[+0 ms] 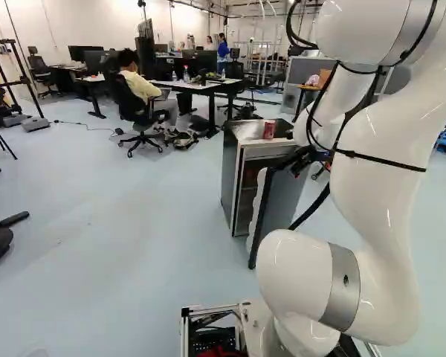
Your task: Grab a drink from the fridge
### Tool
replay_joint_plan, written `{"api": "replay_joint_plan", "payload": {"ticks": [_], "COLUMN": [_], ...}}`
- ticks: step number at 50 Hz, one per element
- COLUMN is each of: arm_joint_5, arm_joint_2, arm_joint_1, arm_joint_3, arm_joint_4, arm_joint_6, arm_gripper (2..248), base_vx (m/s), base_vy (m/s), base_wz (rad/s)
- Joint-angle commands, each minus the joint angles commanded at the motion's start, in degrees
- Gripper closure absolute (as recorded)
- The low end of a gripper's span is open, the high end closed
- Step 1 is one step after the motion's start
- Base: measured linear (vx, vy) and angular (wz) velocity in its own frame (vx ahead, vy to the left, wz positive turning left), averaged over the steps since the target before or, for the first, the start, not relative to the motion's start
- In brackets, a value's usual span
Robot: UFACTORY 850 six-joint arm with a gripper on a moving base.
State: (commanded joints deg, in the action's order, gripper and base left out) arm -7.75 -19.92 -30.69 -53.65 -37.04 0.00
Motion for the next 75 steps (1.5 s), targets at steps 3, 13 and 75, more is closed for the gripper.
{"api": "replay_joint_plan", "payload": {"ticks": [3, 13, 75], "arm_joint_5": [0.42, 1.82, 3.11], "arm_joint_2": [-0.02, -0.1, -1.56], "arm_joint_1": [0.11, 0.54, 5.83], "arm_joint_3": [-0.03, -0.13, -2.0], "arm_joint_4": [-1.13, -4.43, -7.56], "arm_joint_6": [0.0, 0.0, 0.0], "arm_gripper": [3, 3, 3], "base_vx": [0.0, 0.0, 0.0], "base_vy": [0.0, 0.0, 0.0], "base_wz": [0.0, 0.0, 0.0]}}
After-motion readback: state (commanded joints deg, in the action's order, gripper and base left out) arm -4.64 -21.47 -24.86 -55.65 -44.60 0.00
